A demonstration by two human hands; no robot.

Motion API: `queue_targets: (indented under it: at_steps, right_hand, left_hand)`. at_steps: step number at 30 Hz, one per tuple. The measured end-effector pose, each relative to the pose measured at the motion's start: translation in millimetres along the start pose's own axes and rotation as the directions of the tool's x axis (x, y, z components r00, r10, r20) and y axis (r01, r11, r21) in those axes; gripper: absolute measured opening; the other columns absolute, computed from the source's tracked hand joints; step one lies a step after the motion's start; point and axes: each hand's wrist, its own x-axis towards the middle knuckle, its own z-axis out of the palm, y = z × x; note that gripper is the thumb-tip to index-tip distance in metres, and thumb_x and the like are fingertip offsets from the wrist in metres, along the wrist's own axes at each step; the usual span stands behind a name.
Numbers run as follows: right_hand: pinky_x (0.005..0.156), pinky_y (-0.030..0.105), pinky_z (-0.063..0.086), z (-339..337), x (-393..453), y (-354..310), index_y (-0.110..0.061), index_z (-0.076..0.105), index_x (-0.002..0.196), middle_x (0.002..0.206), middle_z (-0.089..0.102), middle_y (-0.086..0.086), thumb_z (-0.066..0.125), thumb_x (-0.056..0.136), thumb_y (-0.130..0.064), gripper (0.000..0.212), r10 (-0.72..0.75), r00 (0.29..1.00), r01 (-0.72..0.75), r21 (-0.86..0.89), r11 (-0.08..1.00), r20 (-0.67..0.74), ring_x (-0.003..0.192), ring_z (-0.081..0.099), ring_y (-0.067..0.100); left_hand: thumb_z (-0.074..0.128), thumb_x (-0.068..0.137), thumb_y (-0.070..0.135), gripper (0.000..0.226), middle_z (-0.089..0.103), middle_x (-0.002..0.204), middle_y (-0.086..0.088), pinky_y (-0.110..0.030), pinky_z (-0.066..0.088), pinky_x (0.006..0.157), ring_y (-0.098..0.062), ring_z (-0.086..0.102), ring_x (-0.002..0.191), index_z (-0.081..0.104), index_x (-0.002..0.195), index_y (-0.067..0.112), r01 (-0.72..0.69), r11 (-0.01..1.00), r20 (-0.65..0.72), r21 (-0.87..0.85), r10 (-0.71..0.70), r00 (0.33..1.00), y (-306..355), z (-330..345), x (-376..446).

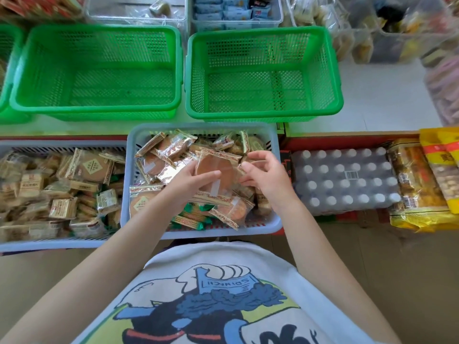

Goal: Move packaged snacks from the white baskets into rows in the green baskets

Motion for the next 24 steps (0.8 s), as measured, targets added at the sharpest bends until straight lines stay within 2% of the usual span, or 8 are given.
queue_targets:
  at_steps: [3, 6, 8, 10, 13, 18, 21, 24]
  right_hand:
    - [0.081, 0.035, 0.055, -13.8, 29.4, 16.8, -0.021, 0.058, 0.111, 0.105, 0.062, 0.004, 0.067, 0.093, -0.022, 0.021, -0.044, 0.987, -0.008, -0.324, 0.946, -0.152, 0.099, 0.066, 0.028]
    - [0.101, 0.038, 0.045, -12.9, 58.0, 40.4, -0.015, 0.042, 0.143, 0.141, 0.045, 0.009, 0.075, 0.088, -0.029, 0.065, 0.124, 0.992, -0.093, -0.682, 0.725, -0.004, 0.129, 0.048, 0.029]
    - [0.106, 0.045, 0.044, -3.6, 67.3, 53.3, -0.015, 0.033, 0.149, 0.151, 0.035, 0.011, 0.077, 0.086, -0.026, 0.078, 0.156, 0.987, -0.071, -0.8, 0.596, 0.029, 0.134, 0.043, 0.032]
    - [0.097, 0.044, 0.05, 1.5, 71.0, 63.7, -0.016, 0.037, 0.143, 0.147, 0.038, 0.01, 0.071, 0.087, -0.014, 0.065, 0.052, 0.998, -0.048, -0.806, 0.589, -0.022, 0.127, 0.049, 0.032]
    - [0.081, 0.035, 0.048, -3.7, 62.6, 61.7, -0.017, 0.047, 0.139, 0.14, 0.048, 0.006, 0.064, 0.091, -0.013, 0.051, -0.016, 0.996, -0.048, -0.703, 0.71, -0.084, 0.108, 0.057, 0.026]
    - [0.068, 0.035, 0.049, -30.3, 33.2, 30.1, -0.02, 0.067, 0.098, 0.086, 0.068, -0.001, 0.063, 0.091, -0.016, 0.009, -0.169, 0.965, 0.068, -0.434, 0.898, -0.199, 0.079, 0.063, 0.019]
    - [0.068, 0.031, 0.053, -41.0, 13.2, 1.2, -0.019, 0.072, 0.083, 0.077, 0.072, -0.002, 0.068, 0.092, -0.016, 0.01, -0.126, 0.958, 0.111, -0.071, 0.991, -0.258, 0.072, 0.066, 0.011]
    - [0.085, 0.038, 0.054, -38.9, 2.3, -19.4, -0.019, 0.075, 0.081, 0.085, 0.074, 0.002, 0.07, 0.092, -0.028, 0.016, -0.001, 0.988, 0.05, 0.316, 0.947, -0.154, 0.085, 0.068, 0.019]
  left_hand:
    - [0.07, 0.09, 0.022, 0.036, 0.069, 0.105, -0.003, -0.013, 0.048, 0.063, -0.013, 0.066, 0.085, 0.056, 0.122, 0.015, 0.025, 0.999, -0.08, -0.024, -0.027, 0.996, -0.6, -12.0, -1.8]
    - [0.07, 0.09, 0.021, 0.026, 0.07, 0.104, -0.003, -0.019, 0.047, 0.068, -0.016, 0.066, 0.088, 0.058, 0.114, 0.021, 0.011, 0.999, -0.103, -0.045, -0.016, 0.995, -5.2, -22.4, -5.6]
    - [0.071, 0.089, 0.021, 0.027, 0.071, 0.104, -0.005, -0.023, 0.047, 0.072, -0.018, 0.066, 0.089, 0.06, 0.114, 0.02, 0.012, 0.998, -0.115, -0.057, -0.019, 0.993, -6.5, -27.7, -7.7]
    - [0.071, 0.089, 0.022, 0.032, 0.071, 0.107, -0.006, -0.023, 0.047, 0.072, -0.018, 0.066, 0.091, 0.059, 0.119, 0.018, 0.03, 0.997, -0.132, -0.064, -0.038, 0.991, -6.0, -30.5, -8.2]
    - [0.071, 0.089, 0.024, 0.039, 0.07, 0.111, -0.007, -0.023, 0.045, 0.072, -0.018, 0.065, 0.092, 0.057, 0.125, 0.015, 0.036, 0.998, -0.146, -0.053, -0.043, 0.988, -4.6, -32.6, -6.3]
    - [0.072, 0.077, 0.047, 0.056, 0.069, 0.107, -0.007, -0.031, 0.044, 0.077, -0.021, 0.061, 0.089, 0.058, 0.122, 0.015, 0.028, 0.997, -0.188, -0.072, -0.041, 0.981, -2.8, -27.1, -2.0]
    - [0.072, 0.078, 0.047, 0.053, 0.07, 0.103, -0.007, -0.031, 0.046, 0.078, -0.023, 0.06, 0.088, 0.059, 0.118, 0.015, 0.008, 0.997, -0.193, -0.083, -0.024, 0.981, 1.4, -18.0, 3.0]
    - [0.069, 0.091, 0.035, 0.04, 0.072, 0.104, -0.006, -0.028, 0.047, 0.073, -0.019, 0.064, 0.085, 0.057, 0.123, 0.015, 0.009, 0.997, -0.148, -0.072, -0.02, 0.989, 13.2, -5.3, 7.4]
